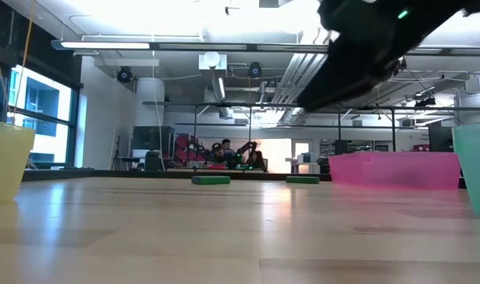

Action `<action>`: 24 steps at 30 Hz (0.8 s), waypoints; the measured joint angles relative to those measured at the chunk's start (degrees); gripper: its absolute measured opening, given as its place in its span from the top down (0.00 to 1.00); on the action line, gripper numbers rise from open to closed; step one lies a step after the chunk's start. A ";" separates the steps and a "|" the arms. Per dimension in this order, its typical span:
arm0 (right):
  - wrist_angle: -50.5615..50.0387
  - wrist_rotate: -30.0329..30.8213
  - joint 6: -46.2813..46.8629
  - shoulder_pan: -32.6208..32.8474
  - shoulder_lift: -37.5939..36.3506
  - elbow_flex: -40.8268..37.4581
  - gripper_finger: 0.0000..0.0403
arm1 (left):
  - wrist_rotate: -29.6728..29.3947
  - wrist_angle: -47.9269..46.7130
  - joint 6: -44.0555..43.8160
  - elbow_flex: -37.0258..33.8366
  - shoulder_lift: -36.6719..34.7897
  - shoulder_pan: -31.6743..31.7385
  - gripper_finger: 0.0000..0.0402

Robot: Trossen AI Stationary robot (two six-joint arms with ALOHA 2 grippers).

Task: Sort blocks
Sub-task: Put the blue block into the yellow bin, then put the green block into the pink bin

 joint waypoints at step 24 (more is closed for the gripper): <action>24.44 -25.70 -22.79 -29.86 28.02 13.49 0.33 | -67.89 -3.76 23.14 0.17 -7.02 9.45 0.47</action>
